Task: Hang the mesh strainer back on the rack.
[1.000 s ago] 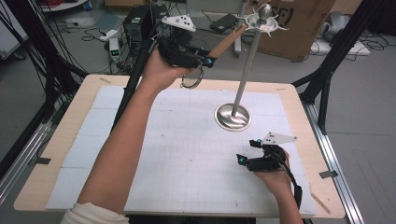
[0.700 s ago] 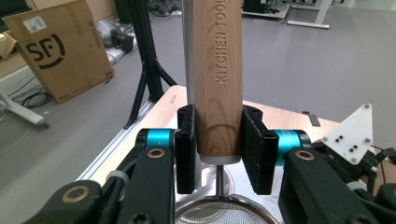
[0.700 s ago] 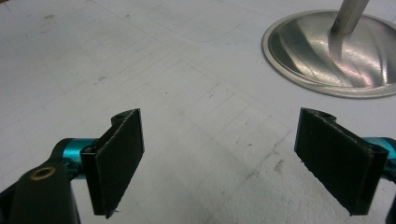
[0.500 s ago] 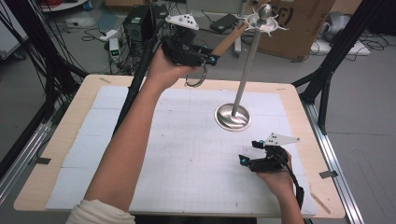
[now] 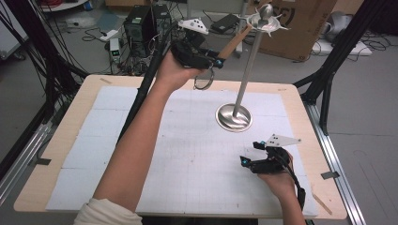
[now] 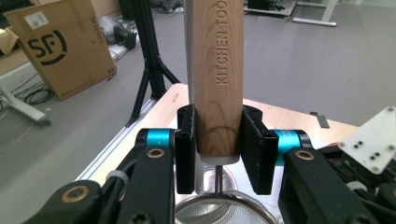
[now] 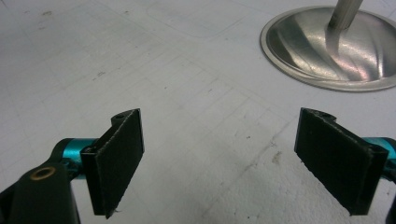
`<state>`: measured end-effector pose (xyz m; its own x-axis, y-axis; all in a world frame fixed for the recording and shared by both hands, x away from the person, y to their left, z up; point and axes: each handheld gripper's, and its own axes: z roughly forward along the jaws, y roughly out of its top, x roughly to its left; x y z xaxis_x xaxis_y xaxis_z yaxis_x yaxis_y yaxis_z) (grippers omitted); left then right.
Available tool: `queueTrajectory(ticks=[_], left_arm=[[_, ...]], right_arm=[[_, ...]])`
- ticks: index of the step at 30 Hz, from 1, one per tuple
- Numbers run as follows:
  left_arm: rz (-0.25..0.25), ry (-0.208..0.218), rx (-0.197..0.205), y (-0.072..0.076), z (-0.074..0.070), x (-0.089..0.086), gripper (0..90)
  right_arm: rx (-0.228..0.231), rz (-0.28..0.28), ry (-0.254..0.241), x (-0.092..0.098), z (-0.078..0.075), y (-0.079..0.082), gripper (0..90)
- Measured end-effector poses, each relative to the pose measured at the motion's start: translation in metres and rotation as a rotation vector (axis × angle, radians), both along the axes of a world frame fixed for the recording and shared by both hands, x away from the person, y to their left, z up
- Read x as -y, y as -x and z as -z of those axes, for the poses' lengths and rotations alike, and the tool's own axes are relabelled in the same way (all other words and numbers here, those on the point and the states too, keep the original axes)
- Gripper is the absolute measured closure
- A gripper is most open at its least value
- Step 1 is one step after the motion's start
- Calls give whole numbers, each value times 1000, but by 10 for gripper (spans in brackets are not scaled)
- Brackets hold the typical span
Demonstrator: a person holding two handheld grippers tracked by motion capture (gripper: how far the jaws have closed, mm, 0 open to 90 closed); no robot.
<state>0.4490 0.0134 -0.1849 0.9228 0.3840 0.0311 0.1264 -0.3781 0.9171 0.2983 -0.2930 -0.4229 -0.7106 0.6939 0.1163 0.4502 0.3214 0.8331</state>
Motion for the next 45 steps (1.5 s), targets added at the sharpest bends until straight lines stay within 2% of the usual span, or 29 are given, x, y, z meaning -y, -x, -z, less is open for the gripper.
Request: queueTrajectory(ticks=[9, 18, 22, 25, 30, 34, 44, 45], left_arm=[[-1, -32, -19, -12, 10, 23, 687], [25, -13, -36, -19, 19, 32, 677], [3, -25, -39, -18, 20, 33, 585], [-11, -36, -35, -17, 21, 30, 526], [-4, -28, -56, -14, 25, 17, 501], [20, -2, -67, -8, 36, 7, 463], [30, -25, -83, 4, 61, -19, 434], [30, -39, -78, 6, 63, -21, 423]], right_arm=[[1, -2, -3, 0, 0, 0, 149], [6, -6, -4, 0, -1, 0, 149], [4, -3, -5, 0, -1, 0, 149], [3, -8, -4, -1, 0, -1, 149], [3, -9, -1, -2, 0, 0, 149], [7, -13, 3, -3, -1, 0, 149], [2, -24, 15, -7, 0, 0, 149], [3, -23, 17, -7, 0, 0, 149]])
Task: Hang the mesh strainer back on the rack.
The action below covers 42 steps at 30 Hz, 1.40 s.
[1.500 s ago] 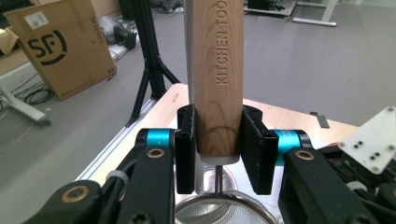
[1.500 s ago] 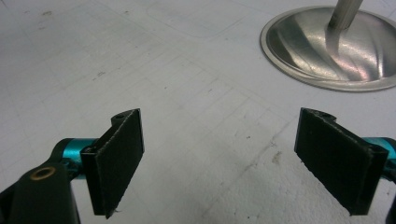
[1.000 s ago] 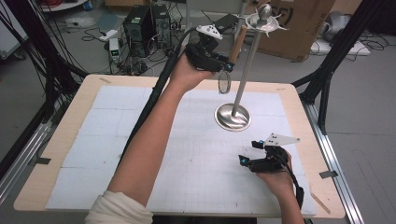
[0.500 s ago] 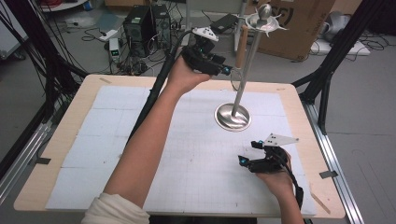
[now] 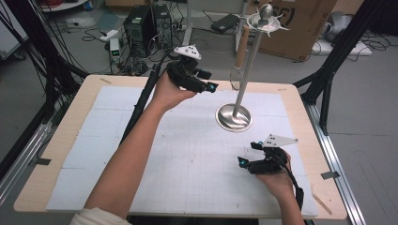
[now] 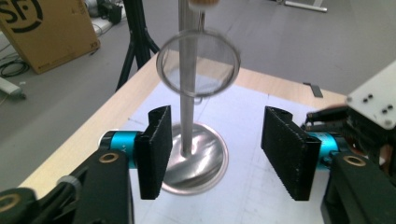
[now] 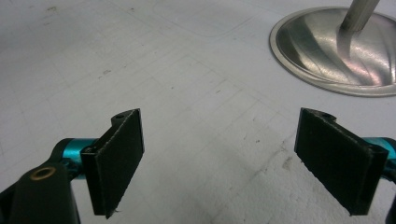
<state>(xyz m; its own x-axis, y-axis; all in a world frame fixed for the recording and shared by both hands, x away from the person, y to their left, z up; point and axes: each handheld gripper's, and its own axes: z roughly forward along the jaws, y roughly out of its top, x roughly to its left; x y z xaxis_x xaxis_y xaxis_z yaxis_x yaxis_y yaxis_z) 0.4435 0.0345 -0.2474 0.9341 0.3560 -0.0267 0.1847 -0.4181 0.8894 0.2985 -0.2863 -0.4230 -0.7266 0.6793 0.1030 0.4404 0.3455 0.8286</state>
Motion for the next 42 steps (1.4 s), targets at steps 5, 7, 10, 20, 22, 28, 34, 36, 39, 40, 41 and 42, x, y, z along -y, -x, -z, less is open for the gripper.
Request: queueTrajectory(ticks=[5, 7, 10, 20, 22, 28, 34, 36, 39, 40, 41, 42], left_arm=[[-8, 12, 0, 7, 7, -13, 394], [-14, 21, -3, 10, 10, -18, 382], [-15, 27, -2, 14, 14, -24, 358], [-7, 53, 3, 32, 22, -44, 309], [-8, 57, 5, 35, 24, -49, 305], [-23, 61, 8, 45, 32, -63, 285], [-33, 65, -2, 50, 42, -76, 252], [-31, 70, -4, 53, 44, -80, 244], [-29, 65, 0, 58, 48, -85, 231], [-28, 64, -1, 60, 49, -86, 223], [-26, 59, 3, 61, 50, -88, 220], [-27, 64, 2, 63, 52, -90, 218]], right_arm=[[-4, 2, 2, 0, 0, 0, 149], [-2, 3, 3, 0, 0, 0, 149], [0, 3, 3, 0, 0, 0, 149], [1, 3, 3, -1, 0, 1, 149], [1, 3, 3, -1, 0, 1, 149], [0, 1, 7, -2, -1, 1, 149], [-2, -3, 7, -4, 0, 0, 149], [0, -5, 6, -5, 0, 0, 149], [-1, -5, 10, -5, 0, 0, 149], [0, -5, 11, -5, 0, 0, 149], [0, -5, 10, -5, 0, 0, 150], [0, -6, 11, -5, 0, 0, 149]])
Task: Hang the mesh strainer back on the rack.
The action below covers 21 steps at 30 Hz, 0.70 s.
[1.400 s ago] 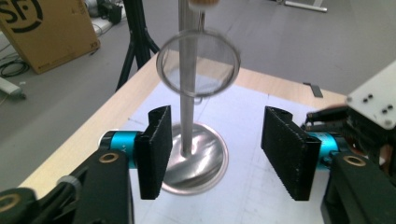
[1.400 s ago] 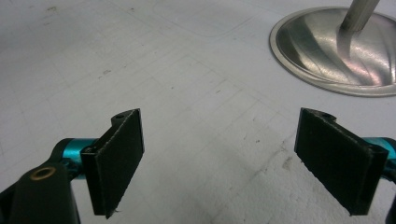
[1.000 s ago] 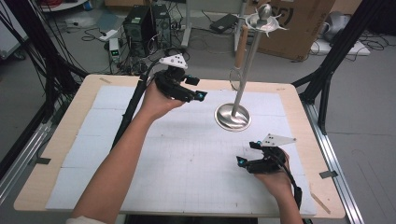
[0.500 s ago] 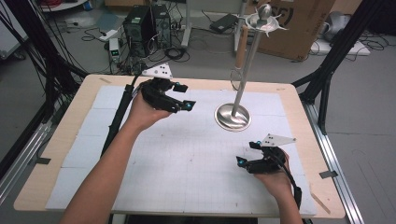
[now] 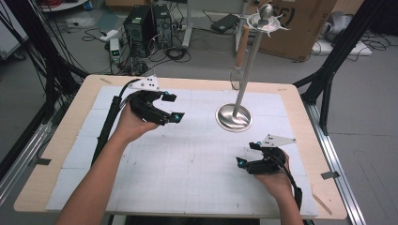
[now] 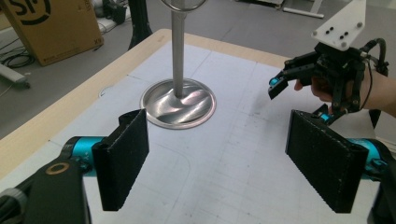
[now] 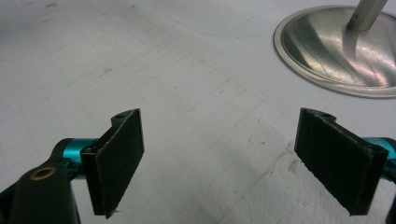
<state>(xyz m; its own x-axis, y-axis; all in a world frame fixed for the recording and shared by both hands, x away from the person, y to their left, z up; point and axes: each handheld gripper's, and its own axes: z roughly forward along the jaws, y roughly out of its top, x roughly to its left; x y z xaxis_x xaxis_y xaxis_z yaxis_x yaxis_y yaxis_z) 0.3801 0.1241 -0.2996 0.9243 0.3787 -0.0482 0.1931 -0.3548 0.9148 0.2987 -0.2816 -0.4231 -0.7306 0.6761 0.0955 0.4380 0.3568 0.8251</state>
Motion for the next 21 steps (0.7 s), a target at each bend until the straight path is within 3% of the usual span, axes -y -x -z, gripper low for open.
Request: queueTrajectory(ticks=[8, 11, 21], left_arm=[[-10, 21, -8, 13, 15, -17, 197], [-22, 6, -9, 16, 23, -22, 185], [-39, 15, -17, 34, 41, -31, 150]], right_arm=[[-5, 0, -3, 0, 0, 0, 149], [-3, 1, -2, -1, 0, 0, 149], [-1, -10, -8, -3, -1, -2, 149]])
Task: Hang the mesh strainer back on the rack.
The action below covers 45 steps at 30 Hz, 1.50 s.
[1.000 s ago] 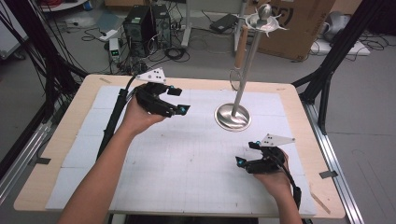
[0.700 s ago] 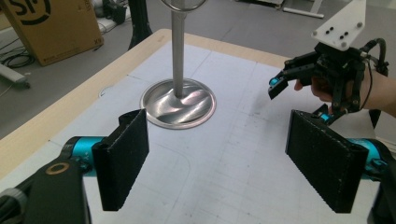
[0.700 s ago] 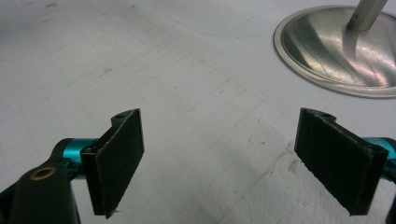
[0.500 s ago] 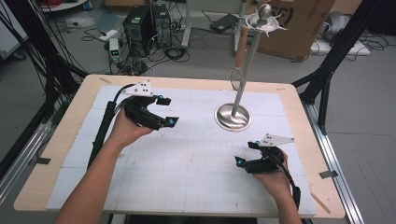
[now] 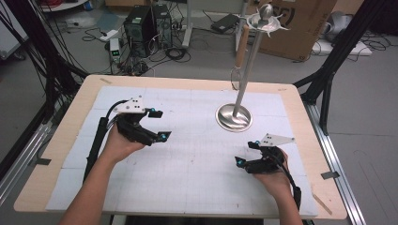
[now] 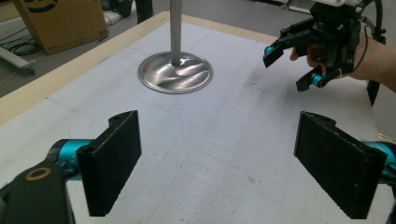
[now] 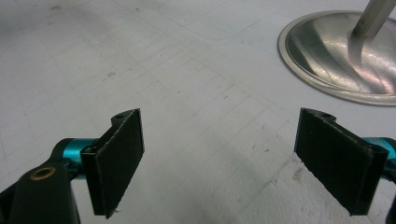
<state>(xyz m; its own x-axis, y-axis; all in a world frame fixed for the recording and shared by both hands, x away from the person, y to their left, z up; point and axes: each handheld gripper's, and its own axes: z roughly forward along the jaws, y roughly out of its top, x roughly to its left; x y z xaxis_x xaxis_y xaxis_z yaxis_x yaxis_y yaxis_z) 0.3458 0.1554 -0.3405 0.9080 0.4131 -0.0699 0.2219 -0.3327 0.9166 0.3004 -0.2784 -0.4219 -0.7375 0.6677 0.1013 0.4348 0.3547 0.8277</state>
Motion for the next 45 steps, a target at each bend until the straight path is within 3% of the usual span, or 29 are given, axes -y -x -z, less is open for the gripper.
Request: queueTrajectory(ticks=[8, 15, 21, 23, 37, 45], left_arm=[[-22, 6, 3, 10, 14, -5, 129], [-43, -61, 8, 22, 30, -2, 104], [-45, -79, -16, 27, 43, -2, 68], [-43, -67, -28, 27, 46, -3, 68], [-85, -45, -34, 29, 52, -18, 68], [-82, -72, -41, 27, 56, -15, 68]], right_arm=[[-5, -2, -3, 0, 1, -1, 149], [7, 1, -19, 2, -1, 0, 150], [7, -3, -11, 1, -1, 0, 149], [9, -2, -11, 1, -1, -1, 149], [10, -2, 5, -4, -2, 0, 149], [5, -7, 8, -4, -1, -1, 149]])
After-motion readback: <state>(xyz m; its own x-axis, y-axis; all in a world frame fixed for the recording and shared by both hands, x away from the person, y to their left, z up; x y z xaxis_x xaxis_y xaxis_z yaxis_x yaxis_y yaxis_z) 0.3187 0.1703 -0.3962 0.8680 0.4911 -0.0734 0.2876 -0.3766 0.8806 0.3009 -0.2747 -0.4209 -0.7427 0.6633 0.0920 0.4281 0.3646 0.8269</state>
